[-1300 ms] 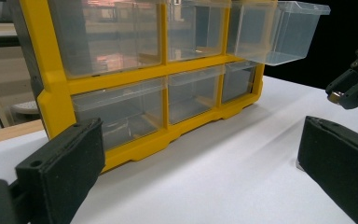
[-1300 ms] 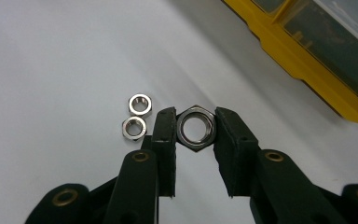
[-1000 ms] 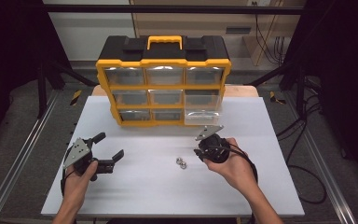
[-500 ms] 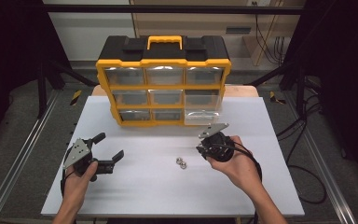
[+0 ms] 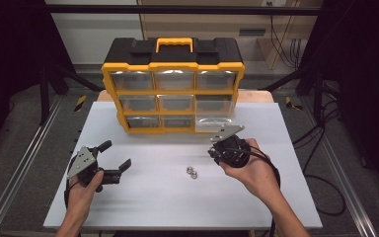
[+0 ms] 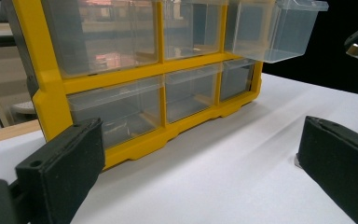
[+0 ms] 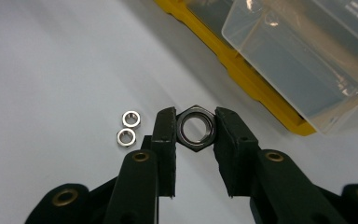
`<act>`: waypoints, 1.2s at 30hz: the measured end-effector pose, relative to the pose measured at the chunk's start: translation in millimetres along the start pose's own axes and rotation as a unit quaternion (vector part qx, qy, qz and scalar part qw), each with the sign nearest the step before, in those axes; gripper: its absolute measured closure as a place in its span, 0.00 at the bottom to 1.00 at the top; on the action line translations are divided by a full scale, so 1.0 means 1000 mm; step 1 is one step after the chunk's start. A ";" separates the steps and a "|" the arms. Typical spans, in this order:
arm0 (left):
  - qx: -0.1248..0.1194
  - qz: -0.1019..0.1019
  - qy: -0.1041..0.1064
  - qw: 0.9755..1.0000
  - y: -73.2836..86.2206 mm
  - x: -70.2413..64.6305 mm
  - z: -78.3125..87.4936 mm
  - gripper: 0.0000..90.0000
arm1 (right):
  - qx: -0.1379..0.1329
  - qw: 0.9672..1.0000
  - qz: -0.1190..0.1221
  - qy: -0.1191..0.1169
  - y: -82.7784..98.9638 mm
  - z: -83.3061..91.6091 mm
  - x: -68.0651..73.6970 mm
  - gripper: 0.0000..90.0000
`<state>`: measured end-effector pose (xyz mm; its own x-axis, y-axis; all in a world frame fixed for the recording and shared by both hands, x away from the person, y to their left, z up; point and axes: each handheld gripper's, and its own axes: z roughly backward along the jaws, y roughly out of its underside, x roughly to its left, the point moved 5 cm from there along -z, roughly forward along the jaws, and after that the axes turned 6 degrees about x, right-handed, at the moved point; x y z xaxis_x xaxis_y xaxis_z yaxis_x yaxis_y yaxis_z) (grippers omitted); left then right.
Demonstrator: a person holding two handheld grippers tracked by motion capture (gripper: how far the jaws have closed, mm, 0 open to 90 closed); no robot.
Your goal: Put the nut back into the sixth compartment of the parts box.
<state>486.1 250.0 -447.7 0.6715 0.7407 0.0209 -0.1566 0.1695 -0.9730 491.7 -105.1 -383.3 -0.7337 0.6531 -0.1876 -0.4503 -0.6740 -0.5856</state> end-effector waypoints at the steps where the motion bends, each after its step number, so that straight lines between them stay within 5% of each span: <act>1: 0.000 0.000 0.000 1.000 0.000 0.000 0.000 0.01 | 0.001 1.000 0.001 0.000 -0.001 0.001 0.000 0.78; 36: -0.004 -0.001 0.001 1.000 -0.002 0.000 0.002 0.01 | -0.039 0.999 0.008 0.004 -0.029 0.027 -0.001 0.78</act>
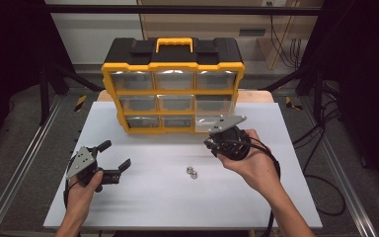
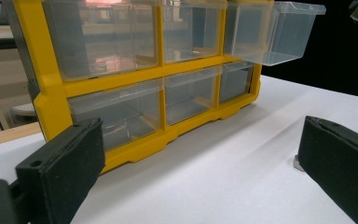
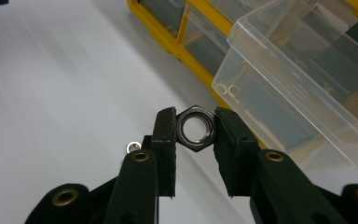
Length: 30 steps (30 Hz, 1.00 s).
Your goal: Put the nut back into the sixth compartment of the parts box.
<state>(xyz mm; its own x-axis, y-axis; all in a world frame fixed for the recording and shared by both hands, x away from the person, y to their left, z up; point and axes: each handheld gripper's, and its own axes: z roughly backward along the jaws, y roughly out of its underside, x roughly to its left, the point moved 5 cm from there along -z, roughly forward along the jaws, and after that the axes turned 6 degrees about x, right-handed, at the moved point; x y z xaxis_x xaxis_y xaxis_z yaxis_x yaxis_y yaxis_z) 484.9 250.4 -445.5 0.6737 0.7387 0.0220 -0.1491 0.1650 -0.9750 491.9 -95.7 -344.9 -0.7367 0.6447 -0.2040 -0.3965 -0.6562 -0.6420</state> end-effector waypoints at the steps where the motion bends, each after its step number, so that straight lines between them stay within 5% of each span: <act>1: -0.001 0.000 0.000 1.000 0.000 0.000 0.000 0.01 | -0.003 1.000 -0.002 -0.003 0.000 0.001 -0.001 0.78; 30: -0.001 -0.003 -0.002 1.000 -0.001 0.000 0.001 0.01 | -0.028 0.999 -0.023 0.011 -0.037 0.024 -0.034 0.78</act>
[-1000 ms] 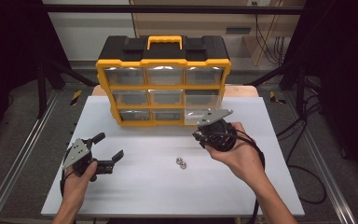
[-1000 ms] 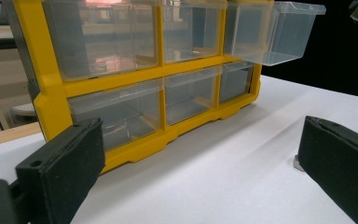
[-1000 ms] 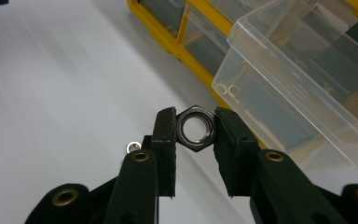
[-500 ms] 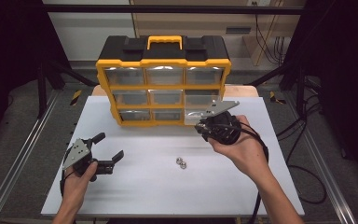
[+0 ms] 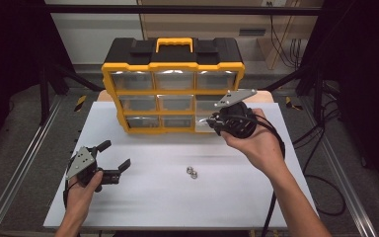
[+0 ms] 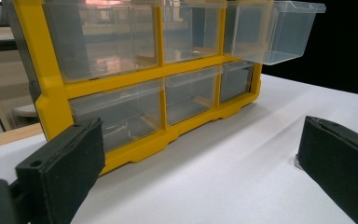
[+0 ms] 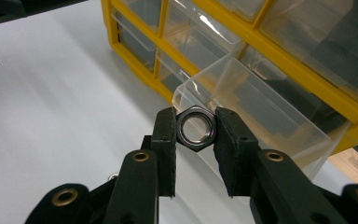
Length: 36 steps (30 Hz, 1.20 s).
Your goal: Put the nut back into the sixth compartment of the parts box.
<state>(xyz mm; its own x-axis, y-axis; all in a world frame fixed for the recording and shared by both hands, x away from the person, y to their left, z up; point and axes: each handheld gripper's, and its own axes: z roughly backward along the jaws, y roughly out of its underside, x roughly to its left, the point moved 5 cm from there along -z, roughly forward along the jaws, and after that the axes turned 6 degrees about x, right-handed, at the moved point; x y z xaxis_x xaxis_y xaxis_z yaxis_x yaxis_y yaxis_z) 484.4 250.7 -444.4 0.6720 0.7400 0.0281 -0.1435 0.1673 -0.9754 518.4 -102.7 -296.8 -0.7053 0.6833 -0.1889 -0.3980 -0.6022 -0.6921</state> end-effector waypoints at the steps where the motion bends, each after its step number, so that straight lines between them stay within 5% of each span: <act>1: 0.000 0.000 0.000 1.000 0.000 0.000 0.000 0.01 | 0.002 1.000 0.000 0.001 -0.001 0.000 -0.001 0.78; 36: -0.003 0.002 0.004 1.000 0.000 0.000 0.000 0.01 | -0.006 1.000 -0.017 0.017 -0.014 0.004 -0.027 0.78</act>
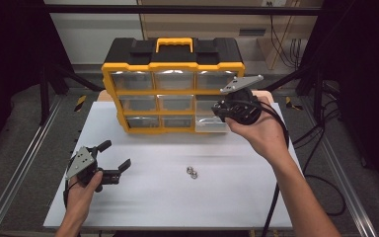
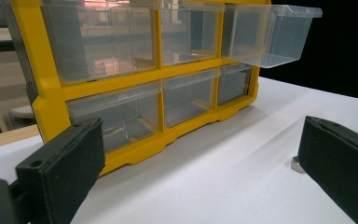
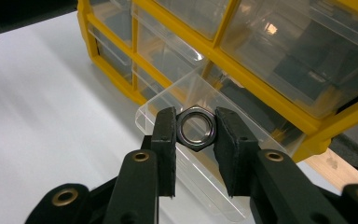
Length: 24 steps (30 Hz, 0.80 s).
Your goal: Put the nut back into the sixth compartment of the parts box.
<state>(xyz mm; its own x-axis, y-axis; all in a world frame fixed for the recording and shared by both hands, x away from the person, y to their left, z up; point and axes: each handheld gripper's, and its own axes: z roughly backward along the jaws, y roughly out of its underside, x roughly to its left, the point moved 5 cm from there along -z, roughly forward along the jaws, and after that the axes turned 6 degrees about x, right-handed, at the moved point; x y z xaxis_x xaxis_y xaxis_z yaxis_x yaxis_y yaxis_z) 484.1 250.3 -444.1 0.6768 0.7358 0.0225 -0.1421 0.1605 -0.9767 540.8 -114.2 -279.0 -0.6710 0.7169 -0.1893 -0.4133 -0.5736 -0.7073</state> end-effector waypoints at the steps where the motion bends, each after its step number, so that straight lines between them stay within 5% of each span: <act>1: 0.000 0.000 0.000 1.000 0.000 0.000 0.000 0.01 | 0.000 1.000 0.000 0.000 0.000 0.000 0.000 0.78; 24: 0.002 0.003 0.004 1.000 0.001 0.000 -0.001 0.01 | 0.048 0.999 -0.021 0.011 -0.005 -0.031 -0.022 0.78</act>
<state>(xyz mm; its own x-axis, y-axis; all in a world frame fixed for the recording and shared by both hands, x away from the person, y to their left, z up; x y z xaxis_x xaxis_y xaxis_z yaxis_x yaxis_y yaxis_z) 484.7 249.2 -445.4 0.6812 0.7320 0.0145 -0.1488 0.1579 -0.9762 576.6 -114.8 -291.8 -0.6391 0.7487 -0.1758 -0.4985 -0.5773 -0.6467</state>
